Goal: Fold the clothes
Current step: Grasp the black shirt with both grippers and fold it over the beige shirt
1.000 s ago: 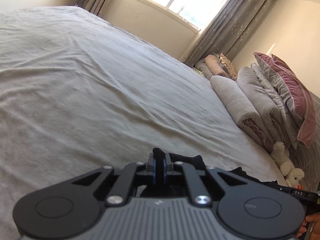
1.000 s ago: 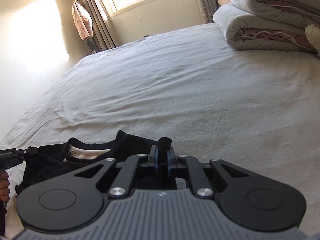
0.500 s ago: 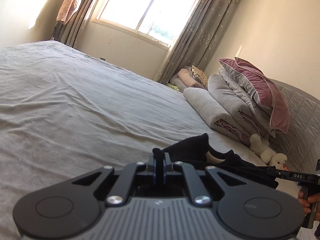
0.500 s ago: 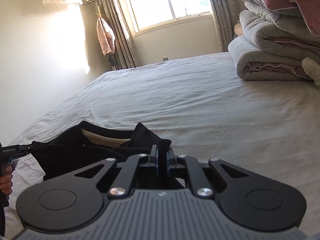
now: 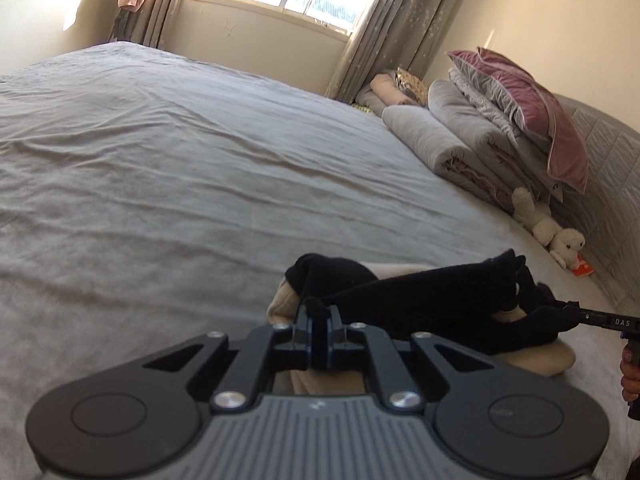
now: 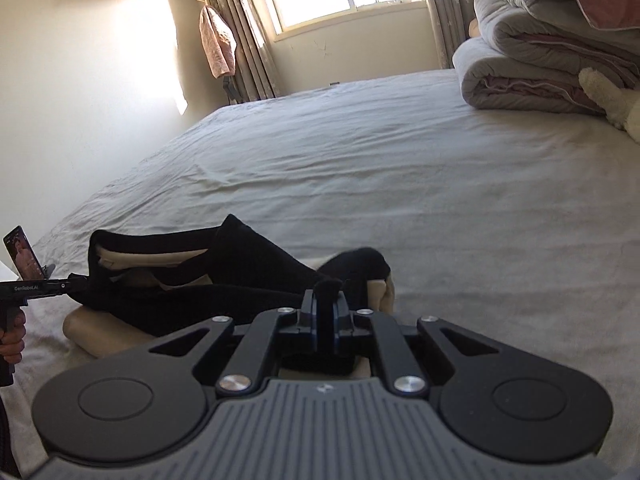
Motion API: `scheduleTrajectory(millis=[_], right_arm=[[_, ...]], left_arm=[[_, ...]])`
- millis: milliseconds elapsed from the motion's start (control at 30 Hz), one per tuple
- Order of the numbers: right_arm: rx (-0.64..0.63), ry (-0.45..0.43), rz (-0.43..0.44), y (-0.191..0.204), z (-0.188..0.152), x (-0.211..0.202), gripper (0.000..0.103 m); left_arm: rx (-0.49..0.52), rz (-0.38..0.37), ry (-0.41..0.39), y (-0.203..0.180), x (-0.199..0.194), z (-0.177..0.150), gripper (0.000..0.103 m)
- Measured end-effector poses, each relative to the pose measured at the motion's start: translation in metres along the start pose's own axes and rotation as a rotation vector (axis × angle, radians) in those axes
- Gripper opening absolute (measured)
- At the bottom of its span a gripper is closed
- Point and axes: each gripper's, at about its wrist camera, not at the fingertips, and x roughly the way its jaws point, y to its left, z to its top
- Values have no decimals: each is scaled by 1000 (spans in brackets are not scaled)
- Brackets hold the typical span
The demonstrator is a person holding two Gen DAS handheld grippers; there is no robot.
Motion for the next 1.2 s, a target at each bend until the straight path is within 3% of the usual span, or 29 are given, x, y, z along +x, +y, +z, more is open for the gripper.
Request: scheduleTrajectory(millis=[100, 200, 267, 333, 400, 533, 667, 933, 967, 1000, 1033, 1067, 1200], right_arm=[[24, 53, -2, -3, -13, 0, 11], [12, 97, -11, -3, -14, -5, 14], [28, 85, 2, -3, -13, -15, 18], [44, 72, 14, -3, -12, -26, 23], [73, 41, 20, -5, -10, -36, 34], [174, -21, 42, -18, -3, -43, 41], [266, -43, 32, -29, 9, -30, 41], [297, 1, -19, -33, 14, 21, 41], [294, -8, -17, -32, 13, 25, 41], [291, -16, -15, -32, 12, 28, 40], [288, -24, -13, -31, 11, 31, 34], [285, -33, -11, -30, 11, 34, 22], [230, -98, -43, -23, 12, 35, 17]], left_arm=[[12, 22, 50, -2, -5, -3, 8], [-8, 52, 87, -3, -15, 0, 17], [-29, 68, 77, -5, -25, 3, 19], [-53, 71, 45, -7, -34, 7, 30], [-80, 55, 22, -8, -38, 11, 38], [-131, 51, 6, -10, -28, 21, 42], [-191, 80, 8, -10, -6, 33, 42], [-249, 100, 27, -4, 26, 34, 40], [-251, 89, 24, -3, 27, 33, 37], [-253, 65, 13, -3, 28, 34, 17], [-254, 46, -9, -5, 28, 34, 14], [-243, 50, -40, -8, 28, 35, 13], [-190, 91, -138, -14, 30, 42, 9]])
